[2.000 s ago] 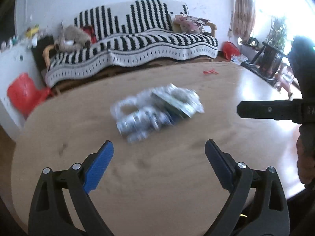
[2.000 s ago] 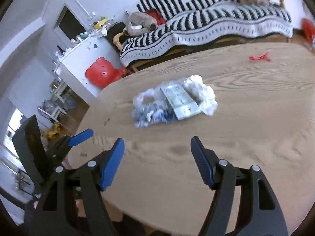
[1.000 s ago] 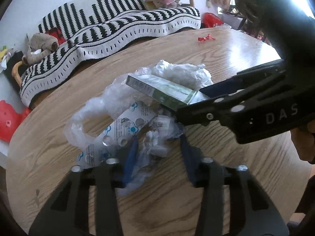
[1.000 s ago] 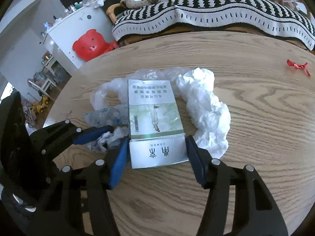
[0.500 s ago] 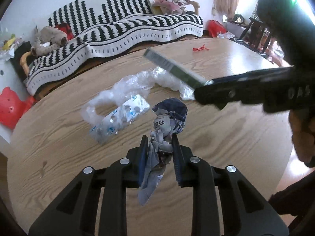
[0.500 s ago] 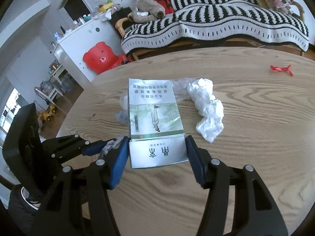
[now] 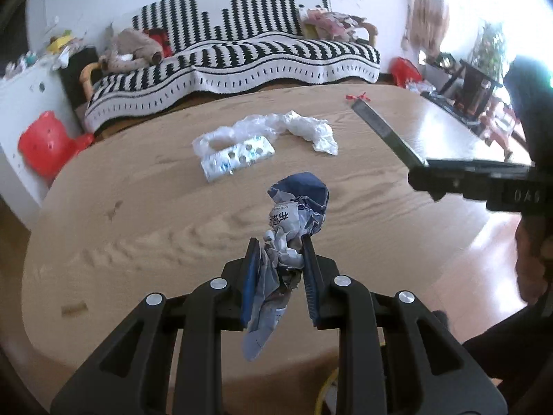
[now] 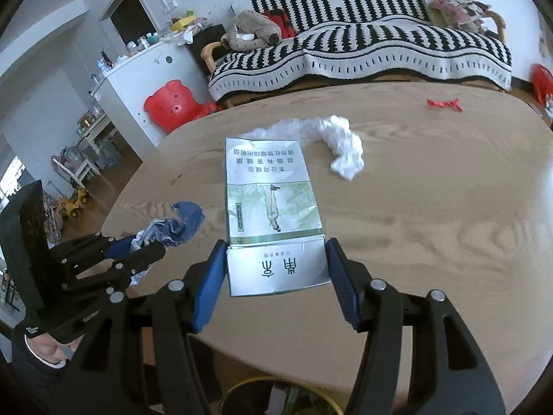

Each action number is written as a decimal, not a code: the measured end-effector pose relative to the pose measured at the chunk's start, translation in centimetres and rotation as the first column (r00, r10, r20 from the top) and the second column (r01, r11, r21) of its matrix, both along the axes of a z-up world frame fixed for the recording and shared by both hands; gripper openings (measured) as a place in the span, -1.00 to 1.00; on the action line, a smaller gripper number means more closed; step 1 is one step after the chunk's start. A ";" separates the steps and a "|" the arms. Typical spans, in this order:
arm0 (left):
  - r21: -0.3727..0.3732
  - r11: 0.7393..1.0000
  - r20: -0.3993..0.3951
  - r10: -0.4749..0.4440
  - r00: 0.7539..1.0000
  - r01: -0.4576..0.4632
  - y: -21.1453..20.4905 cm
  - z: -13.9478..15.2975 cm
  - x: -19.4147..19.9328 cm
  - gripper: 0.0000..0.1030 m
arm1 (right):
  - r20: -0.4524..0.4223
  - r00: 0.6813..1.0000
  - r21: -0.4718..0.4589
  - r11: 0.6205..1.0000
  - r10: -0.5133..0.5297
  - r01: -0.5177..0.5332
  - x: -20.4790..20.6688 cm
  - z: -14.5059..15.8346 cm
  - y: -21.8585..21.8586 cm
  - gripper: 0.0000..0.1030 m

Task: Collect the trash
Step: 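Carry the leaflet box and wrapper over the bin and open both tools to drop them, then grasp the white tissue with the right tool while the left tool grasps the blister pack, then carry the tissue and blister pack over the bin and open both tools to drop them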

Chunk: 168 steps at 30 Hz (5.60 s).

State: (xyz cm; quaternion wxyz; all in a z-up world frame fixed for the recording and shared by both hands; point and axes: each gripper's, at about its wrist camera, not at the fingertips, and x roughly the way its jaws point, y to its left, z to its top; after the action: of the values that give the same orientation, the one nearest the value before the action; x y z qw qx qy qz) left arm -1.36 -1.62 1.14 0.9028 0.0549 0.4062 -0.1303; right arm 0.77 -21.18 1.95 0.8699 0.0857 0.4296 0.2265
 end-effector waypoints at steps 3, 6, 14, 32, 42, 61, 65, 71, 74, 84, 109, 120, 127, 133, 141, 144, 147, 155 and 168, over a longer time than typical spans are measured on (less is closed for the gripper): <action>-0.020 1.000 0.003 0.009 1.000 -0.008 -0.1 0.1 -2.5 -0.54 | 0.006 1.000 -0.003 1.000 -0.003 0.003 -3.2 -0.2 -0.2 0.11; -0.022 1.000 0.007 0.008 1.000 -0.008 -0.3 -0.1 -4.9 -0.54 | 0.000 1.000 0.009 1.000 -0.002 0.002 -6.1 -0.7 -0.5 0.11; -0.068 0.998 -0.052 -0.020 0.998 0.016 -0.9 -2.1 -10.4 -0.53 | -0.035 0.999 0.031 1.000 -0.002 0.003 -13.5 -2.7 -1.3 0.11; -0.137 0.989 -0.334 -0.105 0.937 0.062 -3.7 -9.8 -17.7 -0.53 | -0.274 0.961 0.017 0.999 -0.038 0.044 -23.4 -9.6 -3.5 0.11; -0.147 0.987 -0.455 -0.119 0.882 0.058 -5.0 -12.8 -18.0 -0.53 | -0.370 0.927 -0.071 0.997 -0.066 0.043 -23.0 -12.3 -2.3 0.12; -0.136 0.989 -0.453 -0.112 0.884 0.055 -5.2 -12.8 -17.9 -0.53 | -0.371 0.926 -0.098 0.995 -0.061 0.027 -22.7 -12.7 -1.8 0.12; -0.136 0.989 -0.453 -0.111 0.884 0.054 -5.2 -12.8 -17.9 -0.53 | -0.371 0.927 -0.099 0.995 -0.063 0.028 -22.7 -12.7 -1.8 0.12; -0.137 0.989 -0.454 -0.112 0.884 0.055 -5.1 -12.8 -17.9 -0.53 | -0.371 0.927 -0.099 0.995 -0.063 0.028 -22.7 -12.5 -1.6 0.12; -0.133 0.990 -0.455 -0.110 0.884 0.055 -5.1 -12.8 -17.8 -0.48 | -0.370 0.926 -0.100 0.994 -0.068 0.033 -22.7 -12.5 -1.7 0.15; -0.118 0.992 -0.434 -0.088 0.897 0.041 -4.9 -12.6 -17.7 0.40 | -0.368 0.926 -0.086 0.995 -0.083 0.055 -22.5 -12.3 -2.1 0.26; 0.020 0.995 0.023 0.100 0.995 -0.100 1.1 0.8 2.5 0.85 | 0.009 0.989 -0.015 0.989 -0.146 0.146 -2.0 2.2 -0.1 0.55; 0.102 0.995 0.056 -0.003 0.998 -0.002 0.2 -3.6 17.1 0.84 | -0.027 0.982 -0.090 0.979 -0.185 0.182 15.9 -2.9 0.6 0.55; 0.203 0.971 0.025 -0.132 0.991 0.124 -2.5 -6.7 19.9 0.83 | -0.072 0.981 -0.149 0.974 -0.180 0.168 20.9 -7.5 0.4 0.55; 0.196 0.971 -0.020 -0.134 0.991 0.135 -3.0 -7.8 21.1 0.52 | -0.066 0.982 -0.190 0.969 -0.174 0.159 22.7 -8.9 1.3 0.52; 0.227 0.961 -0.023 -0.154 0.988 0.155 -3.8 -7.7 20.0 -0.24 | -0.024 0.995 -0.280 0.956 -0.094 0.084 22.5 -9.0 3.8 -0.42; 0.198 0.970 -0.018 -0.137 0.990 0.138 -3.4 -6.8 19.4 -0.74 | -0.008 0.997 -0.285 0.956 -0.073 0.067 21.5 -8.6 4.2 -0.52; 0.151 0.979 -0.036 -0.131 0.991 0.135 -3.0 -5.8 18.6 -0.94 | 0.006 0.997 -0.271 0.960 -0.076 0.075 20.5 -7.8 3.9 -0.54; 0.057 0.993 -0.033 -0.098 0.995 0.100 -1.7 -3.1 14.8 -0.95 | 0.007 0.991 -0.151 0.979 -0.135 0.135 16.5 -4.2 1.2 -0.54; -0.101 0.995 0.035 0.002 0.999 0.002 -0.1 2.2 4.5 -0.95 | 0.076 0.993 -0.114 0.988 -0.095 0.104 4.8 1.3 0.2 -0.54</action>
State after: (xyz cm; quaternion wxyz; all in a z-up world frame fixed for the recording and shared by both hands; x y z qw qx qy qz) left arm 3.16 -1.75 3.29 0.9115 0.0116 0.3830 -0.1495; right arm 5.58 -20.96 3.29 0.8983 0.0477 0.4064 0.1600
